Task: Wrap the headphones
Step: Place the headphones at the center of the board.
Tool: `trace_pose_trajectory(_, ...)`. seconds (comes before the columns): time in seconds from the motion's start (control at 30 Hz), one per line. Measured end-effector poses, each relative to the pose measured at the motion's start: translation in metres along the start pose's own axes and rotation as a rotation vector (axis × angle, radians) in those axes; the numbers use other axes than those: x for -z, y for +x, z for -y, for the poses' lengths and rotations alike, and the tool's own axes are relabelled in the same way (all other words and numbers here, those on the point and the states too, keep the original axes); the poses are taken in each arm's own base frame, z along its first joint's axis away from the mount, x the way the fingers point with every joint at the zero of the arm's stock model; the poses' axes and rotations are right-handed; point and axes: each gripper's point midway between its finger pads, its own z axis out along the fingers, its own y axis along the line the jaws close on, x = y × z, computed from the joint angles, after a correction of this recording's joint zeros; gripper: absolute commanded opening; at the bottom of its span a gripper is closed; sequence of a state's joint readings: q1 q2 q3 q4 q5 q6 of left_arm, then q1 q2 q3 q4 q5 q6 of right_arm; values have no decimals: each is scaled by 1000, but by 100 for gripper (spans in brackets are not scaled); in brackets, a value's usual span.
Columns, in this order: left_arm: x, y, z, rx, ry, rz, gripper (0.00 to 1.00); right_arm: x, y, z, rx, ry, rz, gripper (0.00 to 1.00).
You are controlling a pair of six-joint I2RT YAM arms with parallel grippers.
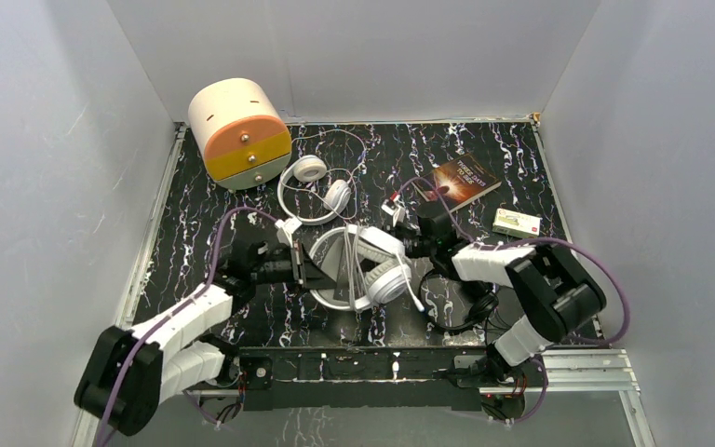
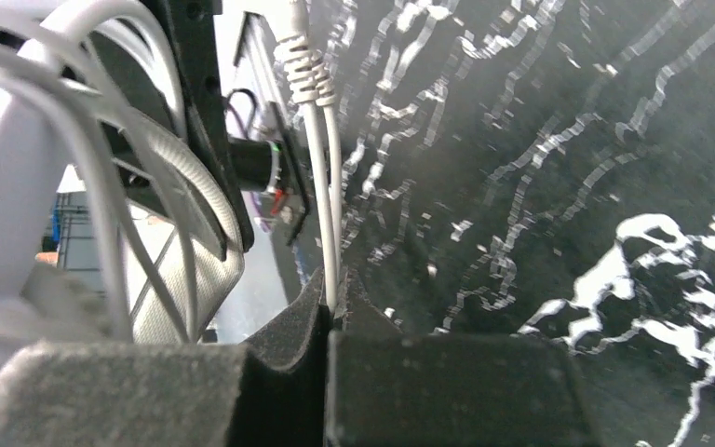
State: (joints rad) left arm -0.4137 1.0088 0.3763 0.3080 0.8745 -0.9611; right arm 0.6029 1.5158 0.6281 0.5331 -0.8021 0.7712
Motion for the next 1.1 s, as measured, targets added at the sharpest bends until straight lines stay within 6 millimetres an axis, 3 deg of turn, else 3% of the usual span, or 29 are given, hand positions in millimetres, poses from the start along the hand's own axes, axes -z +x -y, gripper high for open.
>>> trace_pose_trajectory(0.13,-17,19,-37,14,-136,-59,0,-7,27,40,-49,55,-54,0)
trace_pose_trajectory(0.33,-23,29,-75,-9,-296,-76,0,-7,57,80,-91,142,-100,0)
trace_pose_trajectory(0.5,-19,28,-102,14,-422,-55,0,-2,64,96,-68,204,-85,16)
trace_pose_trajectory(0.73,-12,43,-123,61,-508,-101,0,2,45,101,31,257,-22,37)
trace_pose_trajectory(1.1,-14,51,-124,44,-512,-140,0,3,-12,121,75,501,-20,63)
